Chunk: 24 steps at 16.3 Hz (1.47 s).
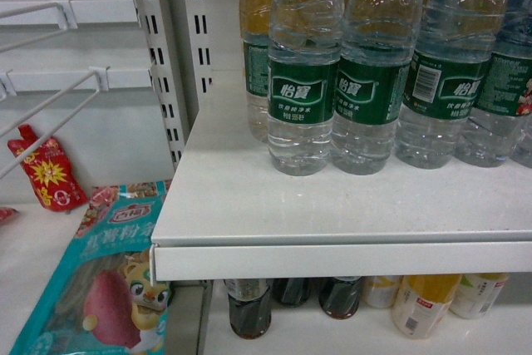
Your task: Move water from second to third shelf
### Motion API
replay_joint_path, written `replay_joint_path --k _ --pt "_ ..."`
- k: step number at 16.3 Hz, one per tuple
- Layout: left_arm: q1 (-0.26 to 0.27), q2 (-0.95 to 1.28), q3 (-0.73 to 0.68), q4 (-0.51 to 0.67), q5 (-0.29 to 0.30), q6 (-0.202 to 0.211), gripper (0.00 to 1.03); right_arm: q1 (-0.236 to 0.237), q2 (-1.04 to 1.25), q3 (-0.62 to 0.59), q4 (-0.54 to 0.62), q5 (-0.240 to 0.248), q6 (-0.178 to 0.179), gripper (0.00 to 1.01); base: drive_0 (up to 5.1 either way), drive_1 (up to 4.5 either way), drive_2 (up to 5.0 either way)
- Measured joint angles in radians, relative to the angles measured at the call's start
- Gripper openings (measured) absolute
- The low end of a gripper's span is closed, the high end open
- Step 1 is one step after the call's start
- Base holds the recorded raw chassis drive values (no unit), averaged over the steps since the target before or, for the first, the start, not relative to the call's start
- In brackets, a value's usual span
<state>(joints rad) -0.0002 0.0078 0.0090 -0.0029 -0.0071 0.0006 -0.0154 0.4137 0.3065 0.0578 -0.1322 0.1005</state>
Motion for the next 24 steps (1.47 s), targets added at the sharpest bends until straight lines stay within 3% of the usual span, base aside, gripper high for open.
replay_joint_path --k 2,13,15,20,22,24 --pt "0.000 0.000 0.000 -0.002 0.003 0.000 0.98 0.001 -0.003 0.000 -0.005 0.022 0.000 0.41 0.0 0.00 0.0" --pt "0.000 0.000 0.000 -0.001 0.006 0.000 0.98 -0.004 -0.003 0.000 -0.004 0.023 0.000 0.41 0.0 0.00 0.0" --pt "0.000 0.000 0.000 0.000 0.006 0.000 0.98 -0.008 0.016 -0.019 0.110 -0.038 0.014 0.41 0.0 0.00 0.0" --pt "0.000 0.000 0.000 -0.001 0.006 0.000 0.98 0.149 0.143 -0.013 0.227 -0.008 0.023 0.41 0.0 0.00 0.0" --pt "0.000 0.000 0.000 -0.001 0.006 0.000 0.98 0.181 0.203 -0.040 0.267 -0.002 0.013 0.41 0.0 0.00 0.0" --pt "0.000 0.000 0.000 -0.001 0.006 0.000 0.98 0.179 0.316 -0.068 0.346 -0.005 0.001 0.41 0.0 0.00 0.0"
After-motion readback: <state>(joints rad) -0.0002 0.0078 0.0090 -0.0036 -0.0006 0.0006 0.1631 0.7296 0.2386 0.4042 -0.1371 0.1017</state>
